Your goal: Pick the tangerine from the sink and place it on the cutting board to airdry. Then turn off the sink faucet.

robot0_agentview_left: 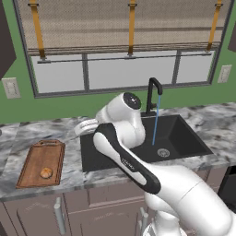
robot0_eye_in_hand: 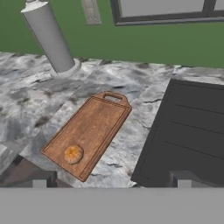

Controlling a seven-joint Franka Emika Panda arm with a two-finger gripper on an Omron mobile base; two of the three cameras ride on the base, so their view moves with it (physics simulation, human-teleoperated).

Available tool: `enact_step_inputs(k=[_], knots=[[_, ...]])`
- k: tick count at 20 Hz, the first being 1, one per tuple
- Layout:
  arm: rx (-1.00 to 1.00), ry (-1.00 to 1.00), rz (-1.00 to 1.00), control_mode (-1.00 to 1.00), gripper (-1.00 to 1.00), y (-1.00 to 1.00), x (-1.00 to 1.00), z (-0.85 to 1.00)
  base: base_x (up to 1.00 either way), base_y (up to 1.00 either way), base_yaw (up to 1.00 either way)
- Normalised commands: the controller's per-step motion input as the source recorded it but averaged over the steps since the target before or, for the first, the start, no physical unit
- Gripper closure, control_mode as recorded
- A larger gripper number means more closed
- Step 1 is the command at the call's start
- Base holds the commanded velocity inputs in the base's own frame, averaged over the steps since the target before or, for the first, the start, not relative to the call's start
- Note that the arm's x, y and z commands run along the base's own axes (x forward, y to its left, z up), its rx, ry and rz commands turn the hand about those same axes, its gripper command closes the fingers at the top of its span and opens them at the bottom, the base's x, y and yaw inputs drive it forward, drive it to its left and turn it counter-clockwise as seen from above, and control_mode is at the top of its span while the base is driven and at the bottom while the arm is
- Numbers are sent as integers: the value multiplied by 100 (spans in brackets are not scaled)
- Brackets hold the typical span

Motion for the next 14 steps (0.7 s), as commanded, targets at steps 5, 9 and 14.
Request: enact_step_inputs(k=[5, 9, 14], knots=[[7, -11, 0, -100, -100, -47, -43, 27, 0, 0, 0], [6, -14, 0, -100, -100, -59, -53, 19, 0, 0, 0], [5, -12, 0, -100, -100, -66, -45, 28, 0, 0, 0]])
